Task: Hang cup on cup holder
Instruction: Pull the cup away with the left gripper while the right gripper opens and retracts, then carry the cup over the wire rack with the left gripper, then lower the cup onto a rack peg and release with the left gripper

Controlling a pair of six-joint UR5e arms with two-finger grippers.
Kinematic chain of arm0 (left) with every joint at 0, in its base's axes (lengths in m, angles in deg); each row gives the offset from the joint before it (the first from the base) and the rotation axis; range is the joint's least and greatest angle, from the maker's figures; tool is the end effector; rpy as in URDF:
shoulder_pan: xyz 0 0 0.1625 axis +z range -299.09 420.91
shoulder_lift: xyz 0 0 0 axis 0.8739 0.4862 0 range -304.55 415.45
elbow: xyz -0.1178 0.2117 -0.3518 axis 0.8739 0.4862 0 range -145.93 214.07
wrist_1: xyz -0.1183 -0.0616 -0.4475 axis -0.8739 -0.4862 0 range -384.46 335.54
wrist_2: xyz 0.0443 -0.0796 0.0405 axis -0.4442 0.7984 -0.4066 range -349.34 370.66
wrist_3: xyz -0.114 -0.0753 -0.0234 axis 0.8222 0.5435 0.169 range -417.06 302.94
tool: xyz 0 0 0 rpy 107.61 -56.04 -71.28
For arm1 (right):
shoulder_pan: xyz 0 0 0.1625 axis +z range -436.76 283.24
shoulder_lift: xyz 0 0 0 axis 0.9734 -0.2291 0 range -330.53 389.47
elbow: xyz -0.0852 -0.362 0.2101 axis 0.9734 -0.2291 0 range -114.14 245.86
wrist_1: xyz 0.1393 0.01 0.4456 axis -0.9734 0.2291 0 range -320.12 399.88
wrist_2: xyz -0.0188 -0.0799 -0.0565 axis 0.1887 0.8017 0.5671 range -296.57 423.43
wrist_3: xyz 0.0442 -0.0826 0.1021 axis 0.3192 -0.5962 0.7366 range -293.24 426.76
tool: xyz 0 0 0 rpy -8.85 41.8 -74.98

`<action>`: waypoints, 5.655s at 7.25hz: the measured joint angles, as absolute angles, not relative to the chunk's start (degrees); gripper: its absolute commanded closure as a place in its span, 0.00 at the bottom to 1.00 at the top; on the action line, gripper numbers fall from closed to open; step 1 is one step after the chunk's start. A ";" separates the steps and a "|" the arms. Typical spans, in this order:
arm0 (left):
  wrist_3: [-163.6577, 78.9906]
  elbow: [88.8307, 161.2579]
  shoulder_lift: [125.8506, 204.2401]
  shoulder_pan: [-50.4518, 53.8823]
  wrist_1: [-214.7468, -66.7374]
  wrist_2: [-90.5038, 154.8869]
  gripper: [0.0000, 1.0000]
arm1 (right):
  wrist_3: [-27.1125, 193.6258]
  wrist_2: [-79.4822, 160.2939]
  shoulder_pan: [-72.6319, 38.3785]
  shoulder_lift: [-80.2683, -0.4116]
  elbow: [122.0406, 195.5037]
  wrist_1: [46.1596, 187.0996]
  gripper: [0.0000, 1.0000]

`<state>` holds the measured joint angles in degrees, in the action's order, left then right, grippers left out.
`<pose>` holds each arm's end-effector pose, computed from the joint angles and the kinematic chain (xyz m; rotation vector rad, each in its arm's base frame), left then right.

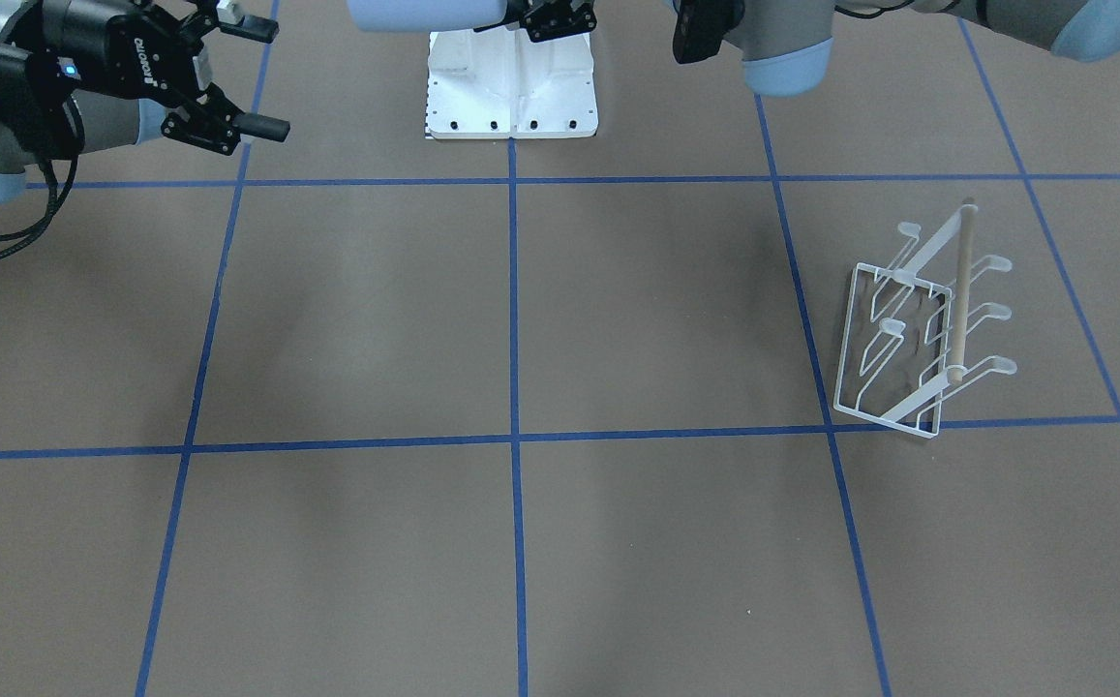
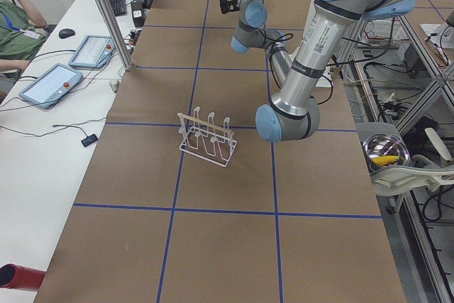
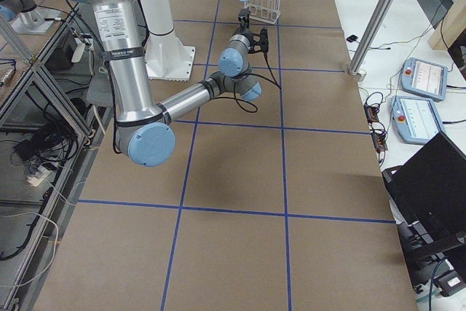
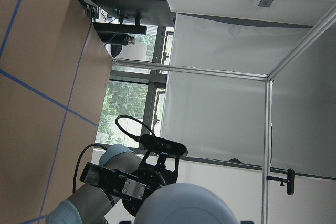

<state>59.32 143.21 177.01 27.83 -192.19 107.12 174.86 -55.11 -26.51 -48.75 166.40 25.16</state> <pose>0.3992 -0.4005 0.0165 0.0709 2.2714 -0.4331 -0.2928 -0.4568 0.2579 0.3279 -2.1066 0.1468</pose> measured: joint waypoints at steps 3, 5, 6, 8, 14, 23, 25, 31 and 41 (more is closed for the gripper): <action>55.57 143.34 172.42 20.40 -187.75 110.99 1.00 | 154.33 -65.13 -12.31 -48.42 160.20 42.83 0.00; 46.56 144.20 171.84 15.20 -176.05 115.43 1.00 | 130.27 -66.89 -6.56 -48.93 158.75 62.02 0.00; 40.49 144.91 171.78 12.90 -169.13 116.60 1.00 | 121.13 -68.45 -3.82 -49.68 158.24 70.55 0.00; 28.37 145.50 171.64 8.28 -156.46 118.21 1.00 | 104.38 -72.69 0.98 -50.73 157.97 88.11 0.00; -8.06 153.24 165.85 -4.47 -120.69 128.69 1.00 | 64.24 -67.87 7.23 -51.21 159.76 139.25 0.00; -11.28 148.25 162.61 -1.30 -115.79 129.62 1.00 | 61.95 -67.52 7.70 -51.23 159.09 142.63 0.00; -11.27 147.32 162.31 -0.07 -115.86 129.52 1.00 | 62.00 -67.55 7.70 -51.15 159.08 142.68 0.00; -11.36 144.24 160.71 2.87 -116.53 129.32 1.00 | 61.93 -67.95 7.71 -51.12 159.07 142.72 0.00; -21.91 145.09 157.23 -1.14 -115.30 130.42 0.01 | 61.94 -68.97 9.42 -51.86 158.82 142.79 0.00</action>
